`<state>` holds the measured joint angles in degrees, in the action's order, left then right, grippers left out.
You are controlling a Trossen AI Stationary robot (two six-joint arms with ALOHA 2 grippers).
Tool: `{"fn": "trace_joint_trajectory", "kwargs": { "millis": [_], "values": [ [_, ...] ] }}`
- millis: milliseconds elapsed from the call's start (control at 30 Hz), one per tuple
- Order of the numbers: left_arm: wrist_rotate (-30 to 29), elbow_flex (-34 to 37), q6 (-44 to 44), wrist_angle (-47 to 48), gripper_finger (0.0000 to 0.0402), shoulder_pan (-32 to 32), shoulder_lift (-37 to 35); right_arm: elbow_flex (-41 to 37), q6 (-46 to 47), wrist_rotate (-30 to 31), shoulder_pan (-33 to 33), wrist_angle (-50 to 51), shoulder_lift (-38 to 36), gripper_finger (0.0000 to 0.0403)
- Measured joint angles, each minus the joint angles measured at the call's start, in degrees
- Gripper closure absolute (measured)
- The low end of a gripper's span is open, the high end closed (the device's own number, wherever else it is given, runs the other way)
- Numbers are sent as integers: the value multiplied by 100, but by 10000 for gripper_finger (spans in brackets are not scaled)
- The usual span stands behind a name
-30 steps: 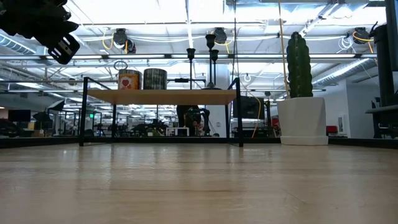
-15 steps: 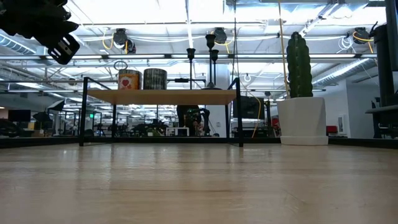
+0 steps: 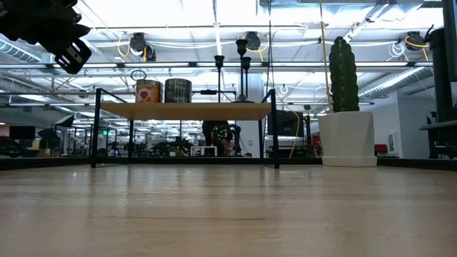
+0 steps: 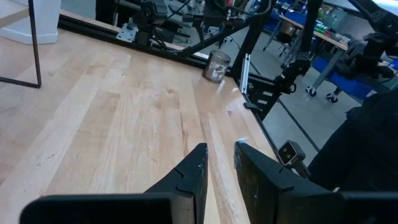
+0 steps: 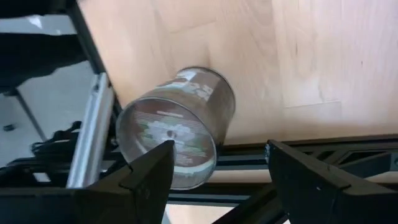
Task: Pick & Place candle stick holders
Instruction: Put the brown scented candle can on the shelf
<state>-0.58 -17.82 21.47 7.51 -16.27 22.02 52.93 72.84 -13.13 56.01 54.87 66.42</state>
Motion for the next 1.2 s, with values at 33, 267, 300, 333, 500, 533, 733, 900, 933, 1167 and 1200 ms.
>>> {"fn": "trace_joint_trajectory", "kwargs": {
  "millis": [33, 267, 300, 333, 500, 533, 733, 900, 933, 1167, 1200],
  "values": [
    [0, 0, 0, 0, 314, 0, -2, 0, -11, 0, 17, 16, 51, 155],
    [0, 0, -35, 3, 314, 0, 0, 0, -85, -18, 37, -31, 311, 156],
    [2, -1, -35, 8, 314, 0, -2, 0, -94, -11, 37, -14, 344, 156],
    [0, 0, -35, 16, 314, 0, 0, 0, -131, -9, 37, -11, 384, 156],
    [2, -1, -40, 55, 314, 1, 0, 0, -252, -30, 37, -17, 634, 156],
    [2, -2, -55, 53, 314, 2, 0, 0, -282, -12, 37, -19, 682, 156],
    [2, -2, -79, 119, 314, 0, 0, 0, -371, 120, 37, -20, 873, 156],
    [2, -2, -78, 241, 314, 1, 0, 0, -313, 136, 37, -22, 874, 156],
    [2, -2, -77, 253, 314, 0, 0, 0, -310, 136, 37, -26, 874, 156],
    [2, -2, -74, 319, 314, 0, 0, -236, -304, 8, 37, -559, 872, 159],
    [2, -2, -74, 321, 314, 1, 0, -281, -300, -60, 37, -646, 871, 163]
  ]
}}
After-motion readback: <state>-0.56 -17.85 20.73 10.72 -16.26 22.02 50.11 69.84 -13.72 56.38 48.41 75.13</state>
